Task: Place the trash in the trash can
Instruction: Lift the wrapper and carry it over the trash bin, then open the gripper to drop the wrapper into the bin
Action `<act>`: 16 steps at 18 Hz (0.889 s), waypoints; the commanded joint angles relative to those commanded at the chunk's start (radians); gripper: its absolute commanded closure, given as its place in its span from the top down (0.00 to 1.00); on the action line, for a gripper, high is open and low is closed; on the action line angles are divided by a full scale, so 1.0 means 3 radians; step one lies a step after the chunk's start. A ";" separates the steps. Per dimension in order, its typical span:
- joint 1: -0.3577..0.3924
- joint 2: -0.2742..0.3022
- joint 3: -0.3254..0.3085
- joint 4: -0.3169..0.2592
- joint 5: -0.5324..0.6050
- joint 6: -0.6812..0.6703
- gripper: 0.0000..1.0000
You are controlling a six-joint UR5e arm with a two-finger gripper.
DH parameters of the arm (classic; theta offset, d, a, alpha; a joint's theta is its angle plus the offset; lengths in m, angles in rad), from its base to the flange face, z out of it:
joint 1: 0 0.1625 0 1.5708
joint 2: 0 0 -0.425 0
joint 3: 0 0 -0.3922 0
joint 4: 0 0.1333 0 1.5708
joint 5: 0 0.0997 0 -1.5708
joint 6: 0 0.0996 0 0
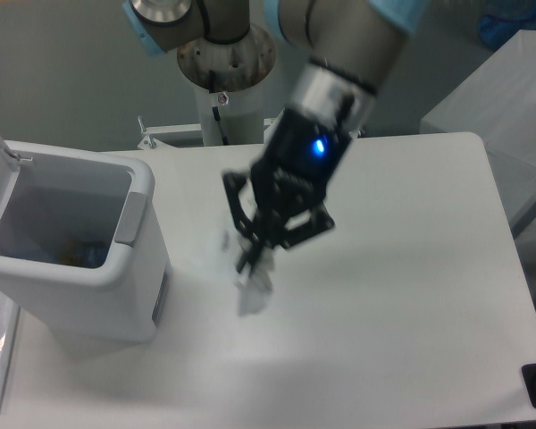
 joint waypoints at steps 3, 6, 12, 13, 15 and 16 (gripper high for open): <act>-0.0204 0.0057 -0.0066 0.0000 0.0010 0.0000 0.00; -0.0419 0.0148 -0.0250 0.0010 0.0041 0.0000 0.00; -0.0706 0.0271 -0.0603 0.0046 0.0056 0.0097 0.01; -0.0706 0.0277 -0.0634 0.0066 0.0056 0.0133 0.04; -0.0716 0.0277 -0.0675 0.0077 0.0056 0.0143 0.27; -0.0716 0.0277 -0.0700 0.0082 0.0056 0.0143 0.43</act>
